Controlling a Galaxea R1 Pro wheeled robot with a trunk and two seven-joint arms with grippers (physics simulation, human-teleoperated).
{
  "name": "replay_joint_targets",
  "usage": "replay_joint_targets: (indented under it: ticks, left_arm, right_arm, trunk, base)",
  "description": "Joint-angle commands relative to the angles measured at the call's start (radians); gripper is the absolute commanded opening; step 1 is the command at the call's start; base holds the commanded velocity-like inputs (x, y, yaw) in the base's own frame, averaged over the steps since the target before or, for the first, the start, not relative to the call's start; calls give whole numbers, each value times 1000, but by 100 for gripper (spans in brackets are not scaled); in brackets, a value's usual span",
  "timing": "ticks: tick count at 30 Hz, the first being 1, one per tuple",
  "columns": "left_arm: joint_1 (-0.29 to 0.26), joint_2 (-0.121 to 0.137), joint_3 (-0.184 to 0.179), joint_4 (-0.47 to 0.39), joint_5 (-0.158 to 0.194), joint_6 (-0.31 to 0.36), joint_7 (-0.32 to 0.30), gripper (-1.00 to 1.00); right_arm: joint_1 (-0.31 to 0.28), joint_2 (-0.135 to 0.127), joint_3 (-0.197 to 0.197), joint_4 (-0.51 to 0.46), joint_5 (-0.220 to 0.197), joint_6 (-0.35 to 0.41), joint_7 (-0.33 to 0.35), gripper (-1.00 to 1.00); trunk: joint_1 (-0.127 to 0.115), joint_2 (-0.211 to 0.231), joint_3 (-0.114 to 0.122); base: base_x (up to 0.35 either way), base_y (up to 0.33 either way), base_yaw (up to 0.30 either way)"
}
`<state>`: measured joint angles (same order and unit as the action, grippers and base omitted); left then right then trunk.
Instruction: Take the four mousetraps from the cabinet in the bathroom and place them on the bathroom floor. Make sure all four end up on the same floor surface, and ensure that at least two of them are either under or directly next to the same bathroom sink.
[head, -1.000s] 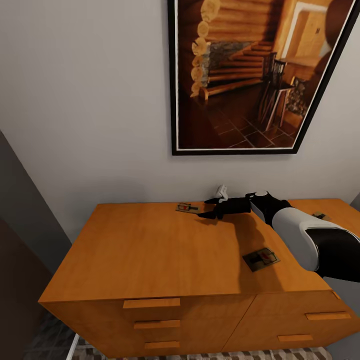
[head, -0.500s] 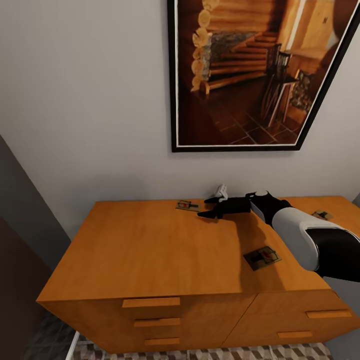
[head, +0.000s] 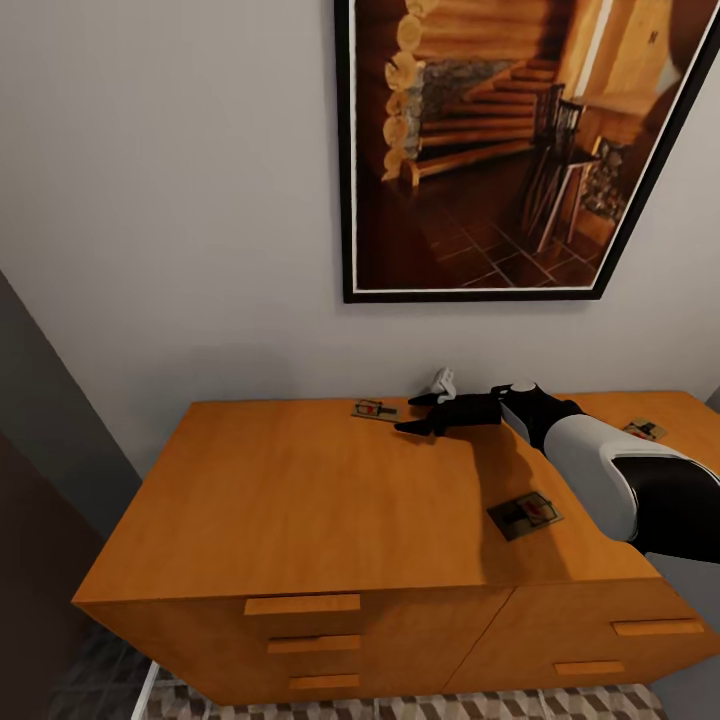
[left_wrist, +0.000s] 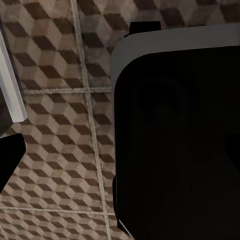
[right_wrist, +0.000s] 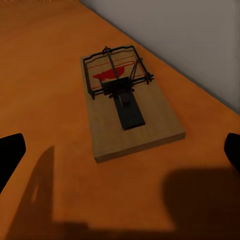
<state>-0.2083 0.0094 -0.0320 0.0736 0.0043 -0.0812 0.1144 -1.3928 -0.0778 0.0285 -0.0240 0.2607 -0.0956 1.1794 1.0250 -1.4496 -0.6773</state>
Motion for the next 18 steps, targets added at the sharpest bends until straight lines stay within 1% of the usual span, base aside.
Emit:
replay_joint_targets:
  ticks: [1,8,14,18]
  left_arm:
    - [-2,0,-3,5,0,-8,2,100]
    - [-2,-2,-3,5,0,-8,2,100]
    - [-2,-2,-3,5,0,-8,2,100]
    - [-2,-2,-3,5,0,-8,2,100]
  right_arm:
    - [0,0,27,1,8,-10,0,100]
    - [0,1,28,1,8,-10,0,100]
    - [0,1,27,1,8,-10,-1,100]
    - [0,1,28,1,8,-10,-1,100]
  trunk:
    - [0,0,-1]
    - [0,0,-1]
    - [0,0,-1]
    - [0,0,-1]
  base:
    - [0,0,0]
    - [0,14,0]
    - [0,136,0]
    - [0,45,0]
